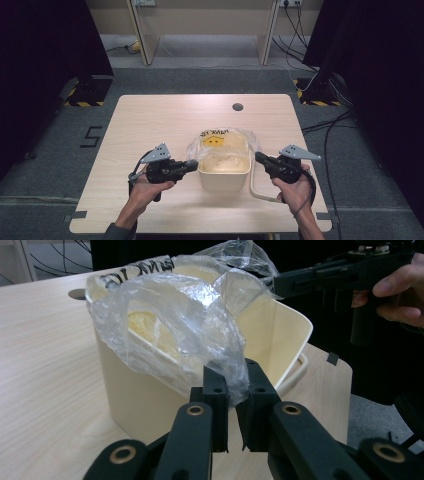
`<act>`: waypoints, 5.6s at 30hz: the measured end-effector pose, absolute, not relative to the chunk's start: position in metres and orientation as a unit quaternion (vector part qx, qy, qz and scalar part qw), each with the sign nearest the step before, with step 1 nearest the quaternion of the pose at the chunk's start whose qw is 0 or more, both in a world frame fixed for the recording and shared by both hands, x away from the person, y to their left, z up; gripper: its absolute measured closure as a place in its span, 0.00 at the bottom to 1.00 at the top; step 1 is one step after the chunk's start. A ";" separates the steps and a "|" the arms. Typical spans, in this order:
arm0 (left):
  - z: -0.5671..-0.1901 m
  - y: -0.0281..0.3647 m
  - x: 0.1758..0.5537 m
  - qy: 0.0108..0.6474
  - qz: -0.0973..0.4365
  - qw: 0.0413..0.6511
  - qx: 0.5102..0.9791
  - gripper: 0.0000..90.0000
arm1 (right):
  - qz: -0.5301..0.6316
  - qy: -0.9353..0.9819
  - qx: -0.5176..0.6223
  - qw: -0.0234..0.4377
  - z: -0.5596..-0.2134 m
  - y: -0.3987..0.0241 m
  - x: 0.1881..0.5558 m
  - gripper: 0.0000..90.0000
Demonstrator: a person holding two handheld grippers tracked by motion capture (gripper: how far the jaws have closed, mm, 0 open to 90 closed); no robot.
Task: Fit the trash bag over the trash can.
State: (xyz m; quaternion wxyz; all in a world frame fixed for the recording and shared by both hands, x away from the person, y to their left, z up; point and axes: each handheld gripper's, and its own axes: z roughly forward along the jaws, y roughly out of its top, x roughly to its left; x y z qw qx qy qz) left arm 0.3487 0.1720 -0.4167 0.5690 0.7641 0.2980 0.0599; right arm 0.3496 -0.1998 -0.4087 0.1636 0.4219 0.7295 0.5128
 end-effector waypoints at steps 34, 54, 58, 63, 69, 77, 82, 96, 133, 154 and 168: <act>-0.443 0.152 0.353 0.359 0.142 0.546 0.743 0.98 | 0.467 0.751 0.430 0.181 -0.431 -0.177 0.382 1.00; -0.448 0.167 0.351 0.383 0.155 0.571 0.709 0.91 | 0.506 0.734 0.402 0.209 -0.409 -0.187 0.361 1.00; -0.452 0.164 0.349 0.374 0.153 0.565 0.720 0.91 | 0.499 0.740 0.401 0.205 -0.419 -0.182 0.357 1.00; -0.460 0.160 0.348 0.362 0.151 0.554 0.734 0.98 | 0.490 0.747 0.407 0.188 -0.429 -0.179 0.357 1.00; -0.463 0.159 0.351 0.358 0.151 0.548 0.741 0.99 | 0.478 0.757 0.403 0.189 -0.430 -0.177 0.358 1.00; -0.460 0.158 0.349 0.351 0.158 0.545 0.745 0.99 | 0.465 0.770 0.396 0.185 -0.435 -0.178 0.355 1.00; -0.461 0.159 0.350 0.345 0.160 0.537 0.753 0.99 | 0.448 0.783 0.393 0.176 -0.444 -0.177 0.351 1.00; -0.481 0.159 0.360 0.350 0.152 0.508 0.772 0.99 | 0.465 0.770 0.413 0.142 -0.452 -0.184 0.355 0.93; -0.451 0.183 0.371 0.426 0.079 0.619 0.656 0.59 | 0.484 0.767 0.390 0.158 -0.390 -0.170 0.438 0.84; -0.482 0.167 0.390 0.424 0.127 0.537 0.718 0.99 | 0.440 0.776 0.424 0.157 -0.440 -0.172 0.485 1.00; -0.498 0.164 0.385 0.422 0.127 0.513 0.737 0.97 | 0.428 0.772 0.442 0.161 -0.452 -0.178 0.478 0.72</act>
